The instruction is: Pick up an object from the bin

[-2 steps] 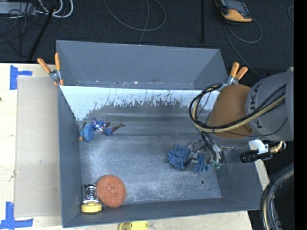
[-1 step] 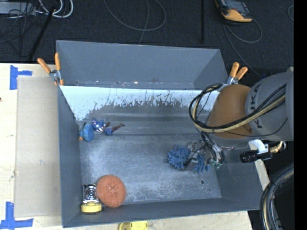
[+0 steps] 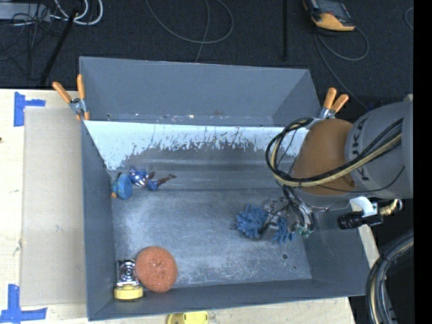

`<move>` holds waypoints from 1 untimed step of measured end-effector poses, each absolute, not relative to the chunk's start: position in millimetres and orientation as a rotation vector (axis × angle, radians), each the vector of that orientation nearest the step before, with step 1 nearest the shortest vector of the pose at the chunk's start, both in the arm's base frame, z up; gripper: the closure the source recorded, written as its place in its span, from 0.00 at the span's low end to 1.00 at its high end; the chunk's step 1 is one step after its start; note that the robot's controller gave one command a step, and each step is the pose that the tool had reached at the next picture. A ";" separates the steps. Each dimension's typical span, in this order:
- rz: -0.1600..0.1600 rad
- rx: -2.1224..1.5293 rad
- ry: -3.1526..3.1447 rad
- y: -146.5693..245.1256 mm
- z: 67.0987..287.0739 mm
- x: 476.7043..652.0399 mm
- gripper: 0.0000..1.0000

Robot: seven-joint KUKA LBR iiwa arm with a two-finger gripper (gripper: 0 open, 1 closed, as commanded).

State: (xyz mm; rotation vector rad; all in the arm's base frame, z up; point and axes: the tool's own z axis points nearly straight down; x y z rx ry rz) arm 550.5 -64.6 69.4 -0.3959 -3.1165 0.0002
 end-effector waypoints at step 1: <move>0.000 -0.395 -3.117 -64.4 70.3 550.4 1.00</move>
Offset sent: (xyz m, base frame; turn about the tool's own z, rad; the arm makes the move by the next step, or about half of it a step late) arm 0.0000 -0.0001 0.0832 0.0000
